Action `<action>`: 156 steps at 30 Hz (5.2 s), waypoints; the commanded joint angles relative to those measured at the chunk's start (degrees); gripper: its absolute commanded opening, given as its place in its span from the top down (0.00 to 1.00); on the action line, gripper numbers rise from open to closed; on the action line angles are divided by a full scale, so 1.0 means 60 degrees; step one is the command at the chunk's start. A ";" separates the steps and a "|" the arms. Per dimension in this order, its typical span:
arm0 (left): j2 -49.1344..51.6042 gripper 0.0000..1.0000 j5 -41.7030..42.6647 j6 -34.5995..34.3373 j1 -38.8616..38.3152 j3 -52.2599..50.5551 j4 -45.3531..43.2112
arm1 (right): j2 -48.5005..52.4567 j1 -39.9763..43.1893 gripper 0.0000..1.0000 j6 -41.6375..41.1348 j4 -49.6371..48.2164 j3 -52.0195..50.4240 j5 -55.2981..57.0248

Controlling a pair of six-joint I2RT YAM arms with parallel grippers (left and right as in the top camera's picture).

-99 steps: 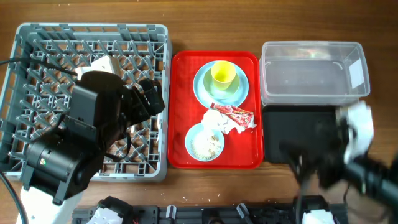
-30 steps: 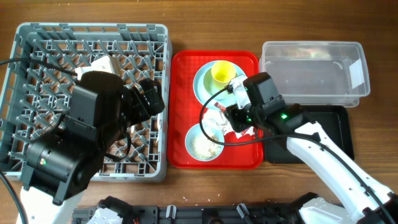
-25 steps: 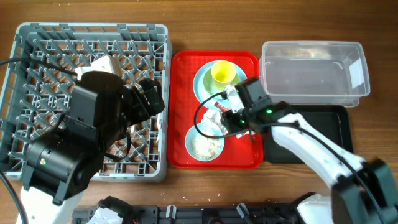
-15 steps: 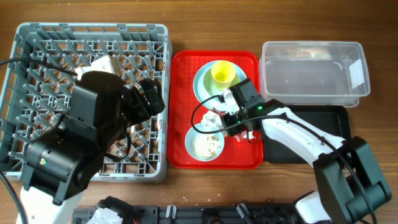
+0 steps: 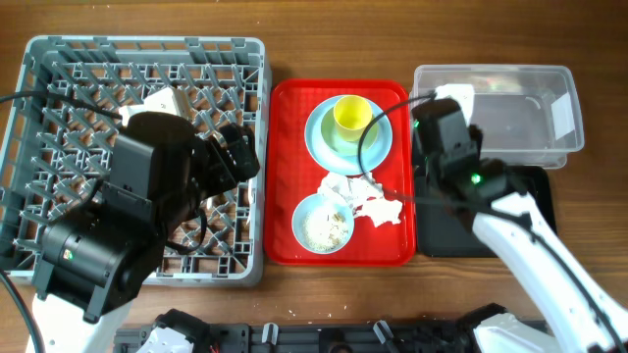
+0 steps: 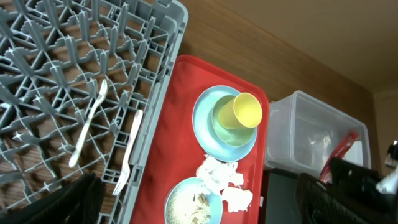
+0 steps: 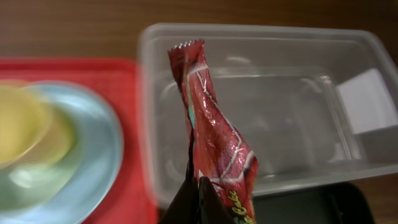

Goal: Sort waste into correct bins and load items into the dishwasher rack
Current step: 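Carry the red wrapper with the right gripper into the clear bin, then grasp the white tissue on the tray with the right gripper, then drop the tissue into the clear bin with the right gripper, then grasp the rim of the blue rice bowl with the right gripper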

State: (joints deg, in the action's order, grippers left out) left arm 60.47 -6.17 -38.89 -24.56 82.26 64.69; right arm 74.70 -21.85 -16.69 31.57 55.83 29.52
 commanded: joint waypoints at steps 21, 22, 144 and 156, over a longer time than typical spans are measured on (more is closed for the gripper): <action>-0.0051 0.00 -0.0098 0.0007 0.0058 0.0080 -0.0011 | -0.0998 0.0816 0.28 -0.4339 0.1497 -0.0845 -0.7785; -0.0051 0.00 -0.0098 0.0007 0.0058 0.0080 -0.0011 | -0.0987 0.0321 0.28 -0.4834 0.1330 -0.1111 -0.7082; -0.0051 0.00 -0.0098 0.0007 0.0058 0.0080 -0.0007 | 0.4211 -0.4652 0.94 -0.2794 0.2193 0.0601 -0.0936; -0.0051 0.00 -0.0098 0.0007 0.0058 0.0080 -0.0007 | 0.3085 -0.2350 0.61 -0.0437 0.2907 0.1836 -0.6156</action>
State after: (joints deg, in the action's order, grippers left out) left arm 60.47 -6.17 -38.89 -24.56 82.26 64.73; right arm 96.09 -35.75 -23.20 47.94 65.58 5.41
